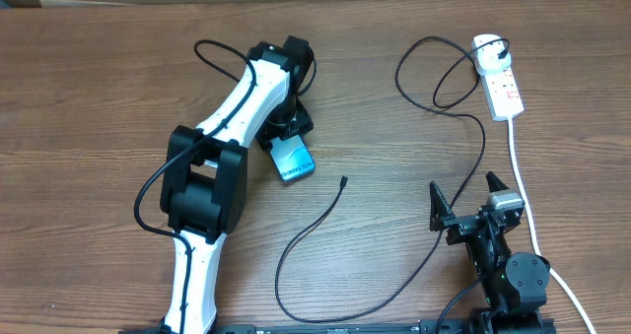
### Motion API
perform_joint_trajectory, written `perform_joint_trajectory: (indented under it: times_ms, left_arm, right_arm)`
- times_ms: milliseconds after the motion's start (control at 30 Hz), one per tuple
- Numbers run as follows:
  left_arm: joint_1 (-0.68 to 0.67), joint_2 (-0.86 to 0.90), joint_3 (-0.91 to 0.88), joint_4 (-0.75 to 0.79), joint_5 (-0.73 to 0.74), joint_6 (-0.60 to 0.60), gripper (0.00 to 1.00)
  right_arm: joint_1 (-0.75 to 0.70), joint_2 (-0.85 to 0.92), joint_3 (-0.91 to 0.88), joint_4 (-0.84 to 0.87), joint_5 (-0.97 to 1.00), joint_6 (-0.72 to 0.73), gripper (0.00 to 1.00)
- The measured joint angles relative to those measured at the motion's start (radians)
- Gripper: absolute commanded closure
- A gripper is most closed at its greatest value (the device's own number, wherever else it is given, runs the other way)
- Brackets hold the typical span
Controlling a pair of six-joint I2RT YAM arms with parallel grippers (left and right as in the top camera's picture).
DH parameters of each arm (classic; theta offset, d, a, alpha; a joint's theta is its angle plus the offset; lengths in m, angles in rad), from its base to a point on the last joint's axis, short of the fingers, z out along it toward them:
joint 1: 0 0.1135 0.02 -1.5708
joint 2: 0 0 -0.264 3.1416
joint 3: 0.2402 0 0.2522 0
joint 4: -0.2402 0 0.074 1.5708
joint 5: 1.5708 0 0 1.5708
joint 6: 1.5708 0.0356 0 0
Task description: Plug charger to phone and switch on socket
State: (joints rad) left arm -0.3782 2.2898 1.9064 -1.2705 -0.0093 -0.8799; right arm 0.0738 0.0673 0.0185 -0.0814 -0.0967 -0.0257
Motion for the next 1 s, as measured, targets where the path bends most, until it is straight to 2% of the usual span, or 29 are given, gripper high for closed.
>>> perform_joint_trajectory:
  times_ms: [200, 467, 633, 900, 1000]
  left_arm:
    - [0.013, -0.078, 0.015, -0.024, 0.071, 0.000, 0.36]
    - [0.079, -0.259, 0.033, -0.040, 0.248, 0.011, 0.33]
    - [0.134, -0.314, 0.038, -0.043, 0.425, 0.047, 0.33]
    - [0.209, -0.318, 0.037, -0.043, 0.790, 0.108, 0.32]
    - [0.219, -0.318, 0.037, -0.040, 0.885, 0.117, 0.32]
  right_arm:
    - [0.000, 0.000, 0.000, 0.000, 0.000, 0.000, 0.00]
    - [0.000, 0.000, 0.000, 0.001, 0.000, 0.000, 0.00]
    - [0.000, 0.000, 0.000, 0.000, 0.000, 0.000, 0.00]
    - [0.000, 0.000, 0.000, 0.000, 0.000, 0.000, 0.00]
    - [0.000, 0.000, 0.000, 0.000, 0.000, 0.000, 0.00]
